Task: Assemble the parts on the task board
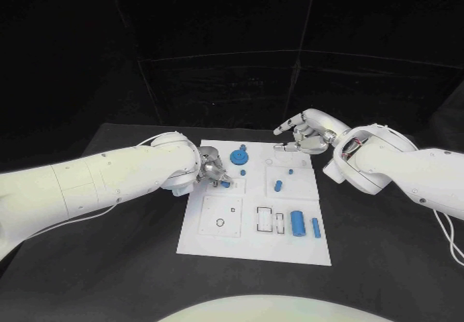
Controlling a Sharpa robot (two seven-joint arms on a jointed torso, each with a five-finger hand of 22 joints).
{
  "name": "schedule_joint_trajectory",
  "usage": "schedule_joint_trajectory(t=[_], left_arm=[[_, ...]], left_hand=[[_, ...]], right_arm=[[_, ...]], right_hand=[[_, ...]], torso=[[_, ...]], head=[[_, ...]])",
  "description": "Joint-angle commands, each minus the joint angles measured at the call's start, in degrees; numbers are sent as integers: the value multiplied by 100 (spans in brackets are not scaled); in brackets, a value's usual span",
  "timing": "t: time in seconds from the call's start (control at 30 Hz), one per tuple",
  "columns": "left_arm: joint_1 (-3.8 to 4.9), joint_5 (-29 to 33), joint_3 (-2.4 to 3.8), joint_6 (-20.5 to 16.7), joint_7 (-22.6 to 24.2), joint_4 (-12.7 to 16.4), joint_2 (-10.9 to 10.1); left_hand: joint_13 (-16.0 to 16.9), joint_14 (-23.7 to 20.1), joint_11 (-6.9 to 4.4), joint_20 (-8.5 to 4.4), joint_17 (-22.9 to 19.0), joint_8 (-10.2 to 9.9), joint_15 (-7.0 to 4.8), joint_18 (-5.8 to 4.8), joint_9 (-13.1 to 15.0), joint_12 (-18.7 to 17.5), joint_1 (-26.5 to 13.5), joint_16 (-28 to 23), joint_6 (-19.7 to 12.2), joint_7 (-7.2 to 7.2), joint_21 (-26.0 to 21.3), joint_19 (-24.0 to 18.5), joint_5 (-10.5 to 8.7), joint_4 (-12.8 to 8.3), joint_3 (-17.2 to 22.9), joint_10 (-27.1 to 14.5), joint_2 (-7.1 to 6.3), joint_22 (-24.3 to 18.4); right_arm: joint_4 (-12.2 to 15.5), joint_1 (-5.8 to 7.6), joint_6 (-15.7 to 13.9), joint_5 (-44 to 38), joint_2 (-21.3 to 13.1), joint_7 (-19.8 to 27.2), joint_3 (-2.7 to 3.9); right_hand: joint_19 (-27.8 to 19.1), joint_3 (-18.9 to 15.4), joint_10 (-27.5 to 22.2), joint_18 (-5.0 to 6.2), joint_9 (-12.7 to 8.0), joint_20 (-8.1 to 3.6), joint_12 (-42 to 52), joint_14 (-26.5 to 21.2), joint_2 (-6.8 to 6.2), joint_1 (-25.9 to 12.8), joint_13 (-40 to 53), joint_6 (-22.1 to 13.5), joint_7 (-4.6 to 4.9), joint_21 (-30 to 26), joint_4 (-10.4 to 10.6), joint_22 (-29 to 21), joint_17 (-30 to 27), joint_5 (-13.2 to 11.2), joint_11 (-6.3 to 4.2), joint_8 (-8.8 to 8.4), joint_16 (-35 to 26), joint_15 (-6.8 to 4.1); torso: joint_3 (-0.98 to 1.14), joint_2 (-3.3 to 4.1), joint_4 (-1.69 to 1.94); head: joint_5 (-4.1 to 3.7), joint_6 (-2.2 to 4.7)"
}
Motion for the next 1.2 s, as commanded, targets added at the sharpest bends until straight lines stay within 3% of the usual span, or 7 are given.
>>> schedule_joint_trajectory(t=[0.03, 0.67, 1.2], left_arm=[[5, -47, 3, 74, -71, -9, 13], [6, -47, 3, 450, -218, -19, 81], [10, -63, 4, 481, -282, -120, 169]], left_hand=[[12, 593, 6, -28, 1454, 30, -51, -80, 9, 14, 33, 13, -3, -28, 28, 24, 18, -930, 899, 29, 46, 10], [107, 587, -6, -32, 1431, 58, -57, -80, 11, 95, -48, 2, 21, -50, 23, 23, 13, -881, 777, 65, 50, 13], [314, 603, -56, -64, 1500, 85, -96, -94, -61, 335, -612, 35, 200, -122, 60, 48, 4, -306, 32, 129, 173, 105]], right_arm=[[2, 12, 34, -19, 7, 27, 3], [-16, 12, 47, -19, 28, 28, 3], [-8, 12, 49, -19, 39, 60, 3]], right_hand=[[-24, -41, -5, 108, -5, -22, -19, 27, 54, 2, -10, 55, 1, -29, 6, -23, -4, 40, -17, 19, -39, -36], [-26, -58, -8, 110, -3, -22, -23, 28, 74, -27, -14, 70, -1, -35, 24, -30, -6, 43, -18, 27, -43, -37], [-36, -63, -17, 113, -3, -23, -40, 25, 83, -35, -29, 73, -2, -44, 30, -50, -26, 44, -19, 29, -55, -37]], torso=[[3, 0, 2], [-2, 4, -3], [0, 1, 0]], head=[[-19, 20], [-13, 0], [-22, -15]])
